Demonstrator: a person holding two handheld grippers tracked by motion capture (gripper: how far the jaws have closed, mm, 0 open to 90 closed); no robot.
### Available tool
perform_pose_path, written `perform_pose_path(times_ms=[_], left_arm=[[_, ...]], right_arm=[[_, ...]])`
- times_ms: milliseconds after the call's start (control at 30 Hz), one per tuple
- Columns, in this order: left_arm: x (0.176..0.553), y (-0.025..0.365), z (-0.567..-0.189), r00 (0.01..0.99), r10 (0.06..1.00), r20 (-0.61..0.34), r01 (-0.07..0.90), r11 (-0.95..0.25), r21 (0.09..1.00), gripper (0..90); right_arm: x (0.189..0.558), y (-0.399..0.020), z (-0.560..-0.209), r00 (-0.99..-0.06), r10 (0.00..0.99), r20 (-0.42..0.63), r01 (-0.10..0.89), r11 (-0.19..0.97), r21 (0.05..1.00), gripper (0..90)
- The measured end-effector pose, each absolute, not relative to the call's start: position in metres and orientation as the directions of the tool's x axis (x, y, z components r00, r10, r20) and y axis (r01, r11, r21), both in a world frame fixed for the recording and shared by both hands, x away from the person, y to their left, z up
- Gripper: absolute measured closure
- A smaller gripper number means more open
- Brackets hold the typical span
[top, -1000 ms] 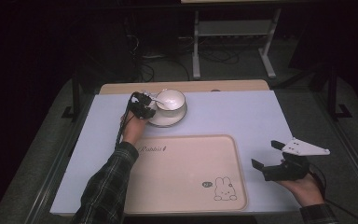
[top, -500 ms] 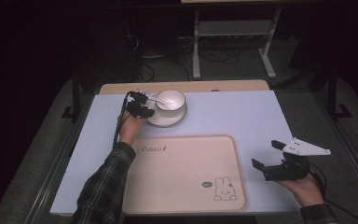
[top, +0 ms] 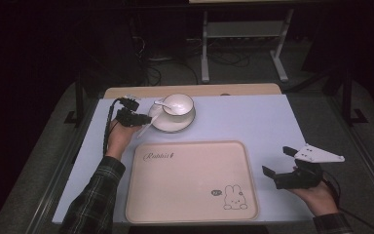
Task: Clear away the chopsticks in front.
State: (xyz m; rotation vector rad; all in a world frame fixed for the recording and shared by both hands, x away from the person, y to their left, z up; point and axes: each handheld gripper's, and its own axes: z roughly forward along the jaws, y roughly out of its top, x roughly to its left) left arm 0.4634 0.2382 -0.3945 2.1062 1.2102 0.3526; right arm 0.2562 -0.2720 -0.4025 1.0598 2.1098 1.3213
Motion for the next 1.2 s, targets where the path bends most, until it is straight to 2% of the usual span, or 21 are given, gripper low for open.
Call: perform_pose_path(times_ms=[100,233,1067,1200], left_arm=[[0.462,0.243,-0.396,0.532,0.841,-0.099,0.661,-0.340,0.669,76.1],[0.461,0.245,-0.399,0.534,0.839,-0.108,0.667,-0.339,0.663,78.1],[0.465,0.242,-0.421,0.523,0.843,-0.128,0.708,-0.346,0.615,80.0],[0.465,0.241,-0.421,0.523,0.842,-0.129,0.706,-0.344,0.619,82.5]], right_arm=[[0.256,-0.272,-0.402,-0.614,0.789,0.035,0.376,0.253,0.891,0.0],[0.256,-0.272,-0.403,-0.612,0.790,0.035,0.378,0.253,0.891,0.0],[0.256,-0.273,-0.403,-0.611,0.791,0.034,0.378,0.254,0.890,0.0],[0.256,-0.273,-0.403,-0.610,0.792,0.036,0.380,0.252,0.890,0.0]])
